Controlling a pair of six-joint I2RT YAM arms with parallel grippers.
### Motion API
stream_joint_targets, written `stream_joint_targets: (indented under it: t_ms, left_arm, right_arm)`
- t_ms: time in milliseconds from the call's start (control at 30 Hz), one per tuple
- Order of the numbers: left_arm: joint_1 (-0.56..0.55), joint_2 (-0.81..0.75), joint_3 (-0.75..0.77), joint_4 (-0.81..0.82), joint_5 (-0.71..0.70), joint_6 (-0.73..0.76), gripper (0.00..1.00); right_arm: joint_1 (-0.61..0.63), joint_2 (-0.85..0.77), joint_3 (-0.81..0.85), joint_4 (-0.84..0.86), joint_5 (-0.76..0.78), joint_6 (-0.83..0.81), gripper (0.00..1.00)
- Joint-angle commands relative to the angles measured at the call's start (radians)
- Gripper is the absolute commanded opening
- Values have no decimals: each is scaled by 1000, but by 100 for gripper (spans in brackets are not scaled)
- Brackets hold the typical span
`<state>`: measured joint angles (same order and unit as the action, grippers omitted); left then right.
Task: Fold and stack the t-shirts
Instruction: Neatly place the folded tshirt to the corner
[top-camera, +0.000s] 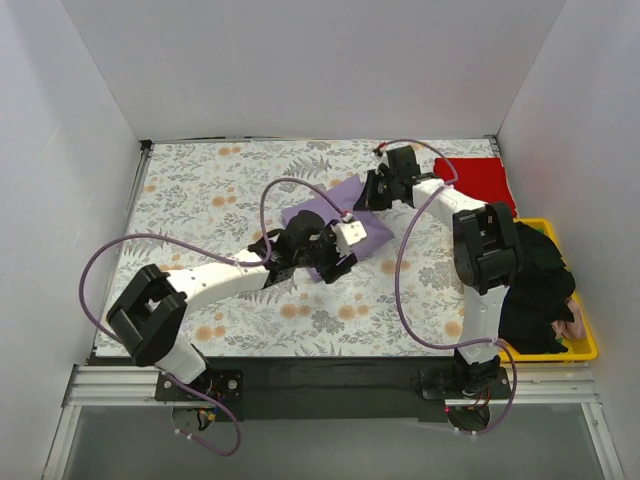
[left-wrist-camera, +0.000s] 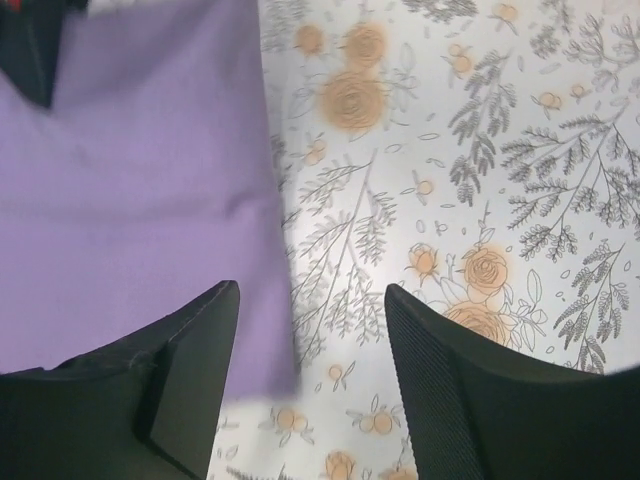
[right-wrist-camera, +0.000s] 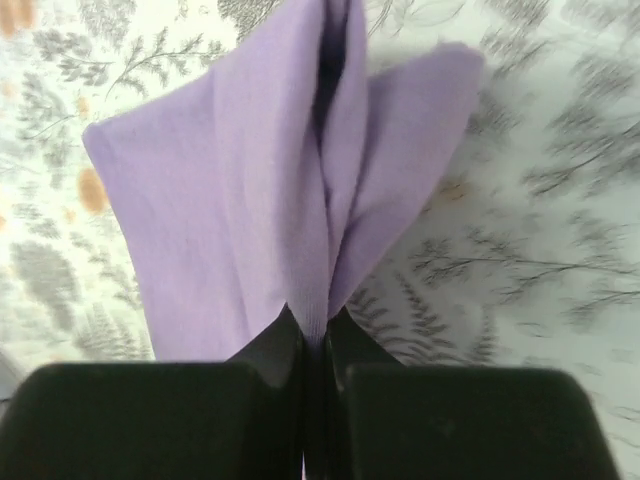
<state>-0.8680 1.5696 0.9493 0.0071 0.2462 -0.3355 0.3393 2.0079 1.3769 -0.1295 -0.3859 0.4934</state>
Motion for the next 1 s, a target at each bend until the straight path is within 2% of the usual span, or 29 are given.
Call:
stream_joint_targets:
  t_ms: [0, 67, 167, 200, 233, 467, 700, 967]
  left_arm:
    - [61, -109, 11, -153, 33, -103, 60]
    - [70, -149, -18, -179, -8, -117, 70]
    - [75, -197, -46, -194, -48, -134, 73]
    - [75, -204, -58, -196, -54, -145, 81]
    - [75, -210, -61, -199, -56, -149, 84]
    - [75, -227, -70, -213, -67, -183, 87]
    - [75, -226, -63, -237, -45, -165, 88]
    - [75, -217, -58, -259, -27, -142, 89]
  right_arm:
    - [-13, 26, 230, -291, 203, -347, 1]
    - [-20, 55, 296, -337, 292, -478, 1]
    - [-40, 78, 399, -383, 352, -607, 1]
    - [-54, 87, 427, -397, 381, -628, 1]
    - [-60, 95, 486, -422, 398, -653, 1]
    - [-114, 127, 663, -463, 535, -864, 1]
    - [-184, 117, 744, -472, 542, -952, 1]
    - [-223, 80, 755, -486, 544, -981, 1]
